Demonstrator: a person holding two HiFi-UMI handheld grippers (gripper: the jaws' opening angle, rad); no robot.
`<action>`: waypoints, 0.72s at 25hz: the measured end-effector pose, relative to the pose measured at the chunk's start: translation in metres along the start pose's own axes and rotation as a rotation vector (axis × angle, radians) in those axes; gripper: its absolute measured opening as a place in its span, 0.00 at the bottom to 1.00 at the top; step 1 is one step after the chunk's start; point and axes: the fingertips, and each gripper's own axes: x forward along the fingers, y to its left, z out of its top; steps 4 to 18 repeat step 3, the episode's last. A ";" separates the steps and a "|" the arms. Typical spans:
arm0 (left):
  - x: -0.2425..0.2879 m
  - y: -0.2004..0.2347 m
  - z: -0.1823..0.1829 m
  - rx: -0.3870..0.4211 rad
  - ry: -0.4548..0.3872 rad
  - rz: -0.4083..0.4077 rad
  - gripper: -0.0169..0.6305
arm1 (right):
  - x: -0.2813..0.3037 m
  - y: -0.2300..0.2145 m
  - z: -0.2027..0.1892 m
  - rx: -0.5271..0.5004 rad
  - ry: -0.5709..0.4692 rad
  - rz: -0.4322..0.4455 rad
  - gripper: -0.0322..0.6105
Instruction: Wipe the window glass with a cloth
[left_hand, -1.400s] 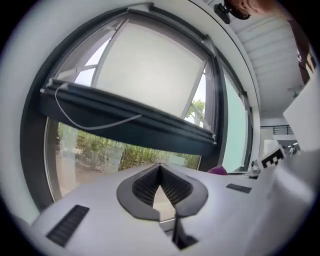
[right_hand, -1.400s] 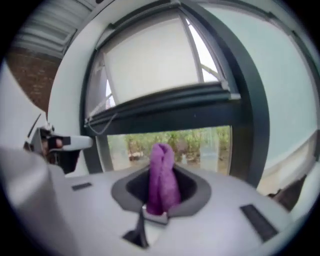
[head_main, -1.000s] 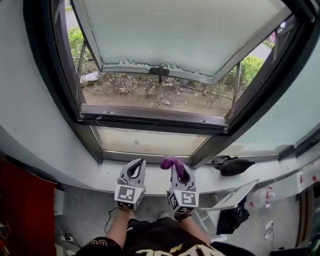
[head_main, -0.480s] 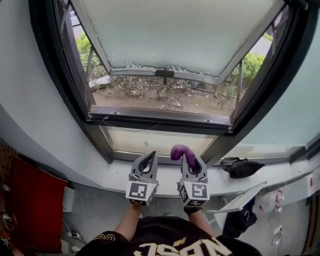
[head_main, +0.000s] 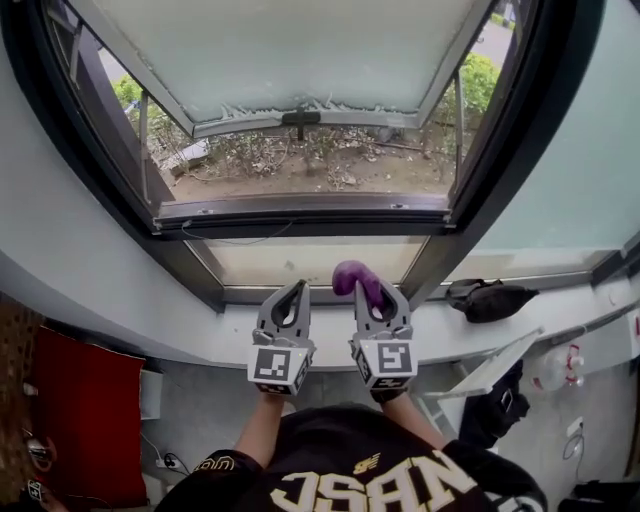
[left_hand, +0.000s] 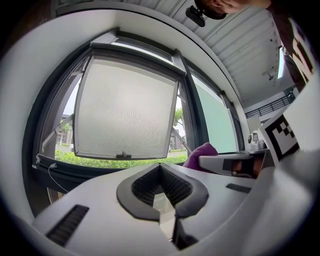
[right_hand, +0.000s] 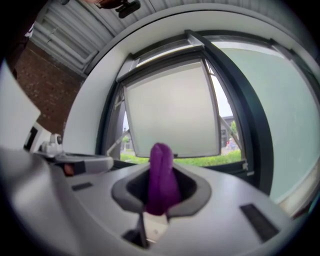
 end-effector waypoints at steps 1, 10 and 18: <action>0.003 -0.003 0.000 0.006 -0.001 0.004 0.04 | 0.001 -0.005 -0.001 -0.001 -0.002 0.007 0.17; 0.009 -0.009 0.001 0.015 0.004 0.013 0.04 | 0.003 -0.014 -0.003 -0.003 -0.008 0.020 0.17; 0.009 -0.009 0.001 0.015 0.004 0.013 0.04 | 0.003 -0.014 -0.003 -0.003 -0.008 0.020 0.17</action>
